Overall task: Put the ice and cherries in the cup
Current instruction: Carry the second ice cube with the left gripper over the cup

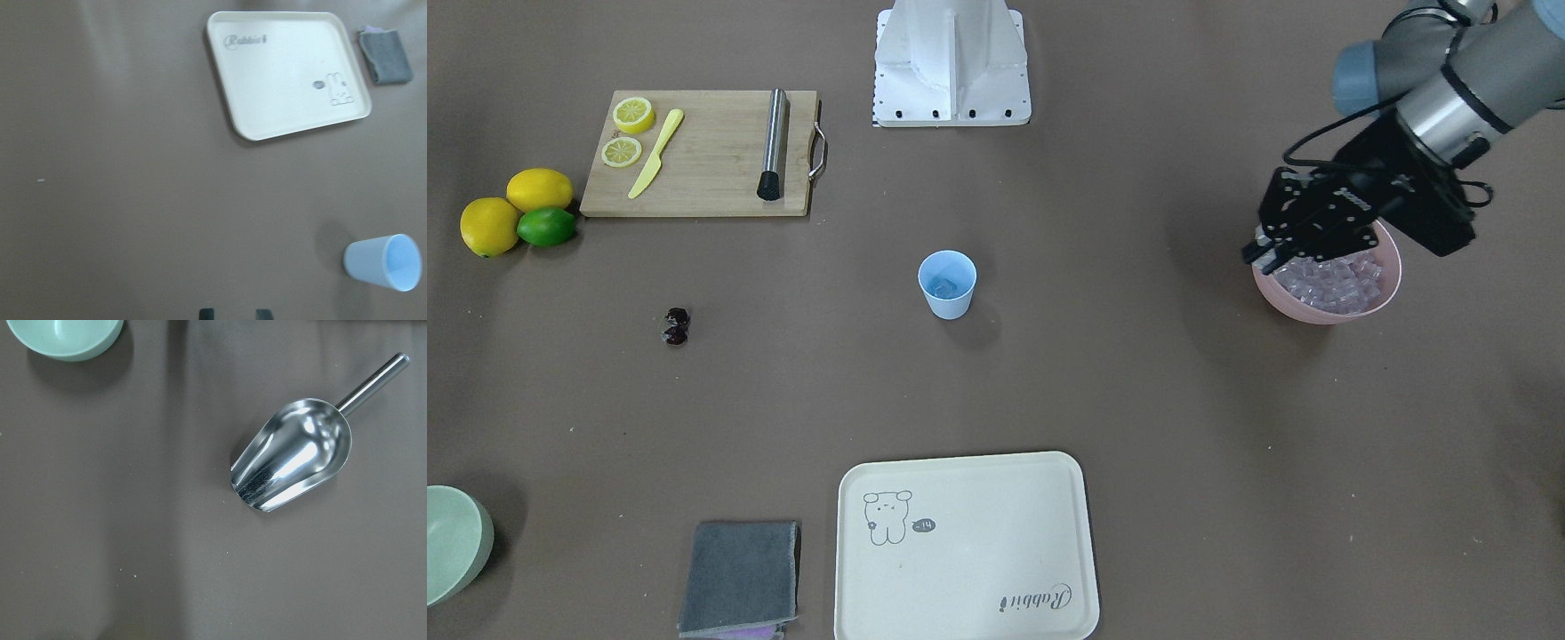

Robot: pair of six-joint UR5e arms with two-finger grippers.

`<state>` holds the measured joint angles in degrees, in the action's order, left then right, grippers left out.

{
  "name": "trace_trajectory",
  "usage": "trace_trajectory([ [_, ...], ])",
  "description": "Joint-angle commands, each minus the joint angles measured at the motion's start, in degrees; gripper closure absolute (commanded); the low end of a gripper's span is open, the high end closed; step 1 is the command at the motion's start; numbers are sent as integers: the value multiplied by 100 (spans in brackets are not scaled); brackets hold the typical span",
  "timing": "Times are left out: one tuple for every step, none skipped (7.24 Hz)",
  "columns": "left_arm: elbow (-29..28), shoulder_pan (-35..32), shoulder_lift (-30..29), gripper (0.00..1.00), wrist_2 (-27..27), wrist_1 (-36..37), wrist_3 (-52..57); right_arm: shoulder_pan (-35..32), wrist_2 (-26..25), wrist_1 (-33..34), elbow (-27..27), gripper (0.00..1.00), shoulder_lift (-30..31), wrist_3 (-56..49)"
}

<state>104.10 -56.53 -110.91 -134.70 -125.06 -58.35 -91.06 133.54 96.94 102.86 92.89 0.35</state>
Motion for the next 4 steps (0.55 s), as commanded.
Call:
trace_trajectory([
  [-221,1915,-1226,100,2014,17,-1210,0,-3,9,-38,0,10,0],
  [-667,2396,-1684,100,2775,25,-1232,0,-3,9,-38,0,10,8],
  [-967,2592,-1906,100,3113,8,-1267,0,-3,9,-47,0,10,9],
  [-1092,2716,-1926,100,3316,-18,-1258,0,-3,9,-47,0,10,43],
])
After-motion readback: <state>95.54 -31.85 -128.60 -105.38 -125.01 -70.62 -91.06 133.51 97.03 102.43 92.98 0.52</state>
